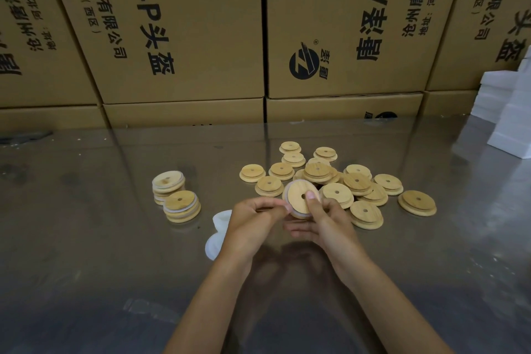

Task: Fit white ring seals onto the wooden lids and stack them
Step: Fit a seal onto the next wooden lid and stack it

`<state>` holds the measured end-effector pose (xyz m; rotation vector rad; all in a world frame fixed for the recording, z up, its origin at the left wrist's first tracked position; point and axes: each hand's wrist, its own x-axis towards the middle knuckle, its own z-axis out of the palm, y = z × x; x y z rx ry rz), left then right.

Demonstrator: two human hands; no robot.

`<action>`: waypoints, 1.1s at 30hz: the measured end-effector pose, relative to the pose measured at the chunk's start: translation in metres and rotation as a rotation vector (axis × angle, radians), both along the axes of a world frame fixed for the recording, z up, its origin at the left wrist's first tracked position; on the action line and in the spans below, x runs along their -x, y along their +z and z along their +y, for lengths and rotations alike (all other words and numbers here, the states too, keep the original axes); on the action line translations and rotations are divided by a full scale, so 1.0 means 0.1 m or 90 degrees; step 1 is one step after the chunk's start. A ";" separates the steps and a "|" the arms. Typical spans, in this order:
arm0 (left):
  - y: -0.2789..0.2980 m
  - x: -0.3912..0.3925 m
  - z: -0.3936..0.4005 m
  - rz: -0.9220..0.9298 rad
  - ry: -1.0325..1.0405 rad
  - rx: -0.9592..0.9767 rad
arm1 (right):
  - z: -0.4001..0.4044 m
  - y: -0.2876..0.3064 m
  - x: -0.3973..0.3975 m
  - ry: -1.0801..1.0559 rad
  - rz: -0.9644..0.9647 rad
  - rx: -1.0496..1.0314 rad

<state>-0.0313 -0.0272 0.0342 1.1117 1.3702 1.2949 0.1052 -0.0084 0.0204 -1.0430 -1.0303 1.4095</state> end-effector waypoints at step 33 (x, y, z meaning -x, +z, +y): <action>0.03 0.34 0.12 -0.144 0.296 -0.171 | -0.04 0.00 0.06 0.118 -0.249 -0.018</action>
